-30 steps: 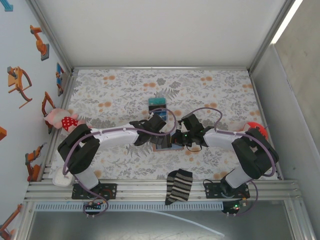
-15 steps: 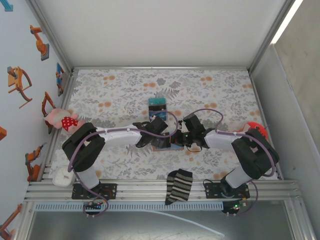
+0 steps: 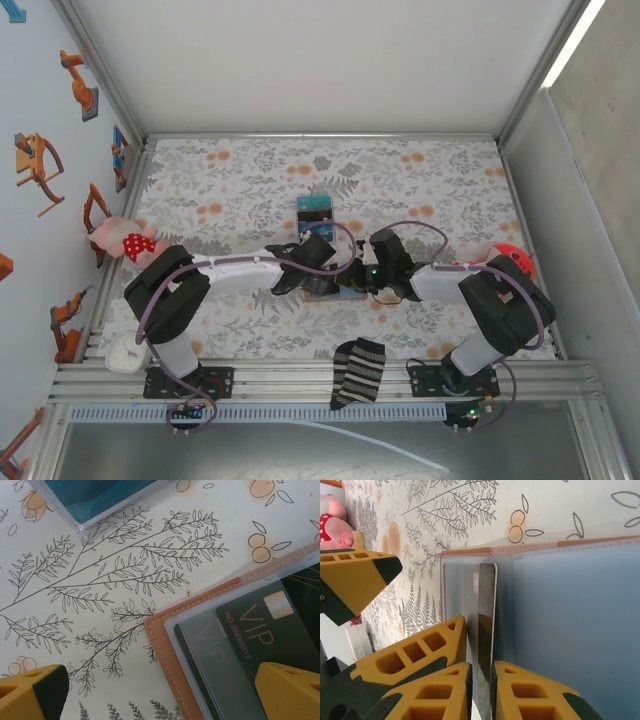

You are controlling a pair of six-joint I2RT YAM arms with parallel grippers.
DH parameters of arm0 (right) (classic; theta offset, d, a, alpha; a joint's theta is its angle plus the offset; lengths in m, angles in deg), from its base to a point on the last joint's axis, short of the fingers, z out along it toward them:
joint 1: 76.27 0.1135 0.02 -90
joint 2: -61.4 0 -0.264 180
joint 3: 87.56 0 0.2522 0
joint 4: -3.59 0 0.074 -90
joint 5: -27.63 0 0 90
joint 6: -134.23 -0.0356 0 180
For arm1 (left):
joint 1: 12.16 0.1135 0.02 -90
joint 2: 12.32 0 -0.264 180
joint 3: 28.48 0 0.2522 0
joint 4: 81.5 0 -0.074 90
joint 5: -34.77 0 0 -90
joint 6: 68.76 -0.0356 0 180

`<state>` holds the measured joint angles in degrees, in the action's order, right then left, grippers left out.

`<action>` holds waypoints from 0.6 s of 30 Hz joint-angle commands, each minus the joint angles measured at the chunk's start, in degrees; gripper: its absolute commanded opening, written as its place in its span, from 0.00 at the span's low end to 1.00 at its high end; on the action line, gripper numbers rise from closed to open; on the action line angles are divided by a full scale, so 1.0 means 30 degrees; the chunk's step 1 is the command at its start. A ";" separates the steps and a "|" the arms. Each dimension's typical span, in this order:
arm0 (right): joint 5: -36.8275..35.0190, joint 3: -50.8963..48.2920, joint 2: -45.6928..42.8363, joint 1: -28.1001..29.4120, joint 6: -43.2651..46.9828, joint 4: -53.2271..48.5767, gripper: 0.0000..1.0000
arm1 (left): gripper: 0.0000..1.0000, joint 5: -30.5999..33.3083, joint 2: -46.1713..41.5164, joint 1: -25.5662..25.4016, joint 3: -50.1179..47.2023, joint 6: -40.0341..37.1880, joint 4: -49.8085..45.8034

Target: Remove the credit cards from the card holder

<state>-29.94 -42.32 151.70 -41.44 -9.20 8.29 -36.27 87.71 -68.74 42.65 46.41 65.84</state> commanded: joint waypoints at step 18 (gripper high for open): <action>-0.2422 0.0473 -0.2339 0.0021 0.1976 -0.3956 0.00 | 0.97 0.0505 -0.0352 0.0138 -0.0255 0.0217 -0.1235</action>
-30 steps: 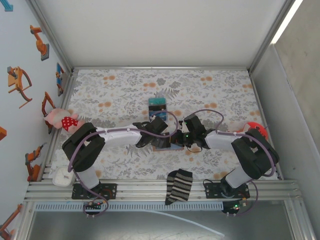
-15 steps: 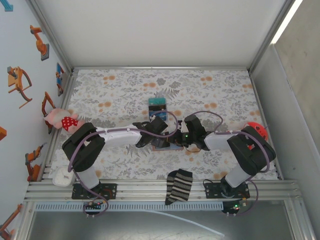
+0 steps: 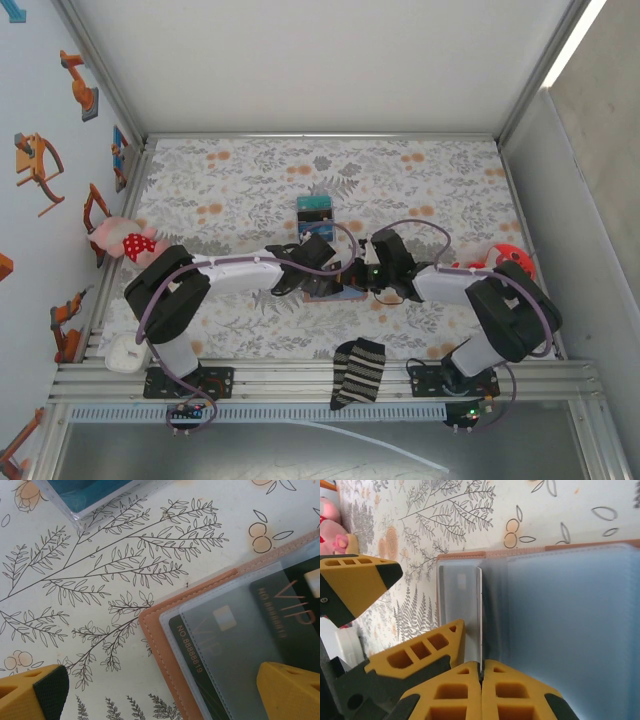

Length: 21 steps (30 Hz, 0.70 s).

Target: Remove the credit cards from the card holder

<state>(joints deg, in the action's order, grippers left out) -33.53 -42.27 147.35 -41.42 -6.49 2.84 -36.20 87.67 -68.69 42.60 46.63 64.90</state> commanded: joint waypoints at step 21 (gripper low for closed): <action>-0.0908 0.1490 -0.5757 0.0014 0.4863 -0.5304 0.00 | 0.97 0.1689 -0.5391 0.0325 0.0372 0.0244 -0.1785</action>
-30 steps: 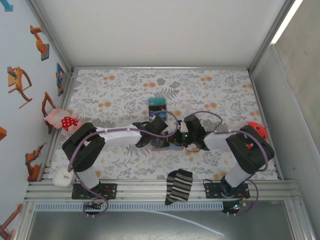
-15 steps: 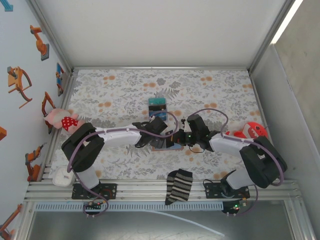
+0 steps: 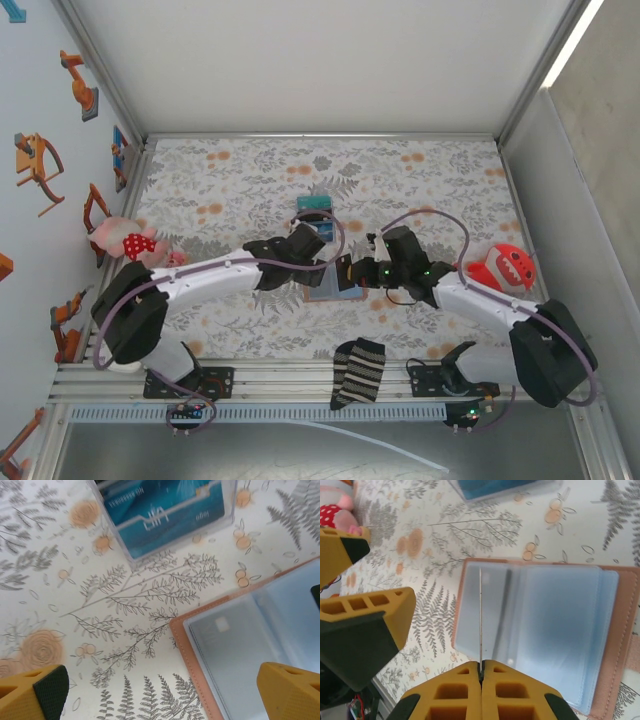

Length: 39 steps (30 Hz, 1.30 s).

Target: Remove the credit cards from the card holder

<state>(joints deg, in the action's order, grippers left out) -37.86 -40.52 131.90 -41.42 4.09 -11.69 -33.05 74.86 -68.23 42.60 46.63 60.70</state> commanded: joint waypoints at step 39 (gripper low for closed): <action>0.5738 0.6464 -0.0569 0.1244 1.2855 -0.8165 0.00 | 0.43 -1.8478 -0.4030 0.3486 -0.0335 -0.9020 0.2628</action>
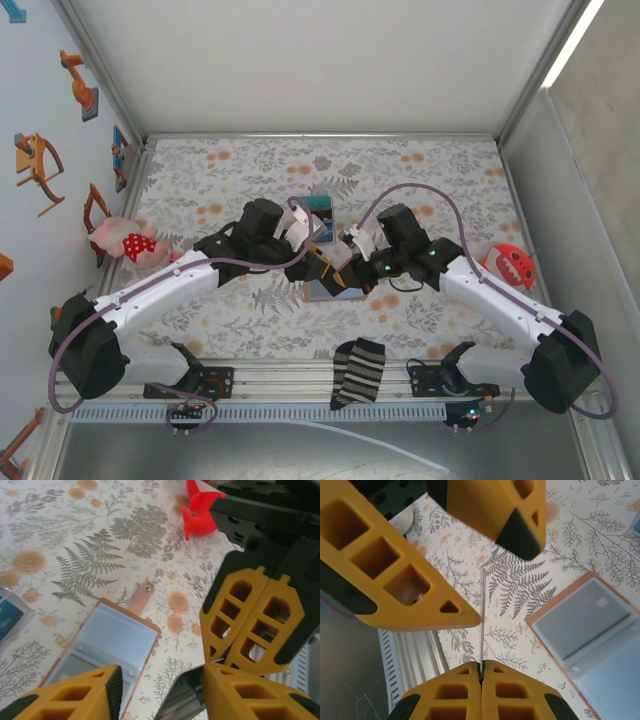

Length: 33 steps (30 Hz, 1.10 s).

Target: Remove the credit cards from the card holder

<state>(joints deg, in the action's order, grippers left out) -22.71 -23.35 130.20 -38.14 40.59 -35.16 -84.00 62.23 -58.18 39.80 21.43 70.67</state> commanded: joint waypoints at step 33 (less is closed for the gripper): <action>-0.3451 -0.4330 -0.6230 -0.0347 -0.6914 0.8853 0.46 | 0.00 0.3877 -0.7258 0.0164 -0.4169 0.6105 0.6929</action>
<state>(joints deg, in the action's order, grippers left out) -33.86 -34.32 112.54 -38.97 26.82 -19.01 -75.48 42.07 -57.87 29.07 32.71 83.04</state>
